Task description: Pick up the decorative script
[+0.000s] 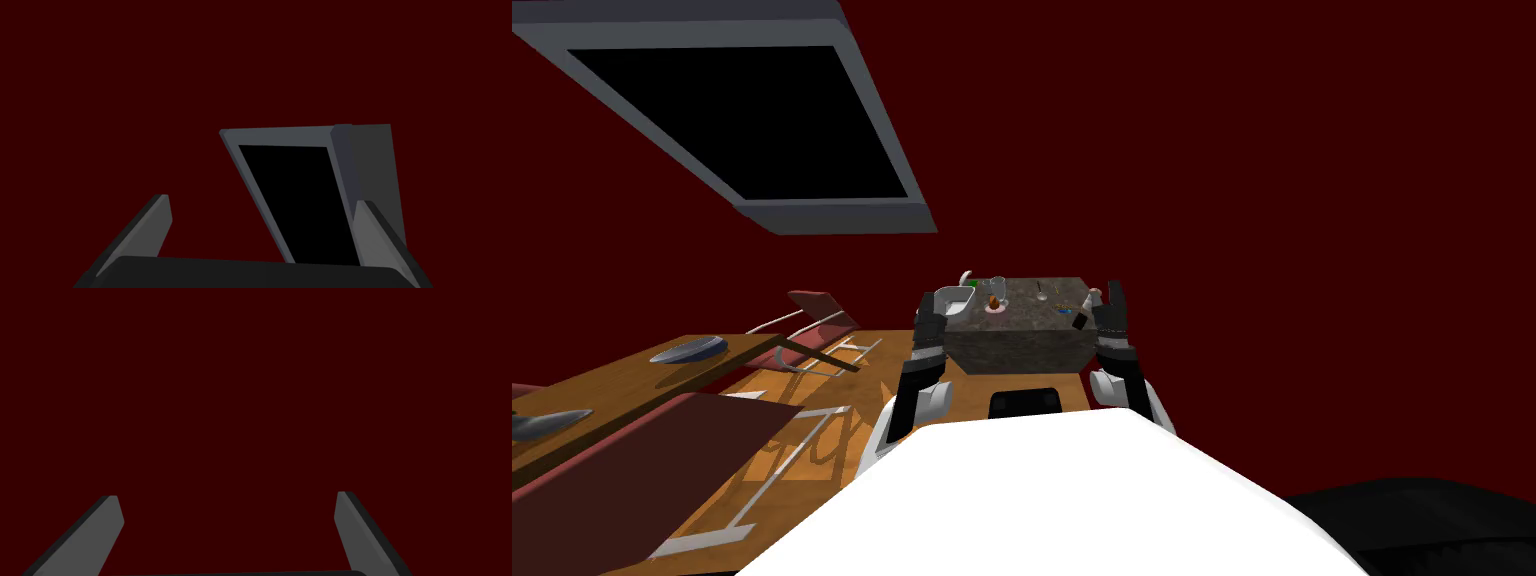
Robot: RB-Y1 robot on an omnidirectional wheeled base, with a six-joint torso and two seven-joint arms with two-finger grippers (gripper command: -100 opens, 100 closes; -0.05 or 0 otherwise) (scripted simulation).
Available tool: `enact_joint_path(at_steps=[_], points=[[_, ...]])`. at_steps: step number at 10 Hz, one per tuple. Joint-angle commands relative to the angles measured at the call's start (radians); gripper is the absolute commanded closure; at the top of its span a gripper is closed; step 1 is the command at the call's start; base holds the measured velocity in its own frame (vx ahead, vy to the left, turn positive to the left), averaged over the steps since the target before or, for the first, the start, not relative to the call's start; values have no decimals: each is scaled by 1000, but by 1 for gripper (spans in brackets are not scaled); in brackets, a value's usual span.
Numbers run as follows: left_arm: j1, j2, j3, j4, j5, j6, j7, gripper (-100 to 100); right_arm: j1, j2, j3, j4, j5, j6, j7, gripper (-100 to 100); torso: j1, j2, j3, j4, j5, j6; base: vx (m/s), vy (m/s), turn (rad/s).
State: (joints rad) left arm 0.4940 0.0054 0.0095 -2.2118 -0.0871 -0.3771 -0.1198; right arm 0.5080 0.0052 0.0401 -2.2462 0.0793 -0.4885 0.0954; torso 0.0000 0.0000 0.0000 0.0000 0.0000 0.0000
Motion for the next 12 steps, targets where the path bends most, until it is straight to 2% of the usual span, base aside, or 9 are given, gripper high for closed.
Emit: enact_joint_path(at_steps=[1, 7, 8, 12], points=[[0, 0, 0, 0, 0, 0, 0, 0, 1, -40, -5, 13, 4, -2, 1, -100, 0, 0, 0, 0, 0, 0, -7, -5, 103], [0, 0, 0, 0, 0, 0, 0, 0, 12, -215, -24, 100, 35, -13, 7, -100, -2, 2, 1, 0, 0, 0, -24, -18, 153], [0, 0, 0, 0, 0, 0, 0, 0, 12, -228, -24, 100, 35, -13, 7, -100, -2, 2, 1, 0, 0, 0, -16, -17, 62], [0, 0, 0, 0, 0, 0, 0, 0, 18, -351, -38, 168, 67, -19, 16, -100, -2, 1, 0, 0, 0, 0, -13, -11, 155]])
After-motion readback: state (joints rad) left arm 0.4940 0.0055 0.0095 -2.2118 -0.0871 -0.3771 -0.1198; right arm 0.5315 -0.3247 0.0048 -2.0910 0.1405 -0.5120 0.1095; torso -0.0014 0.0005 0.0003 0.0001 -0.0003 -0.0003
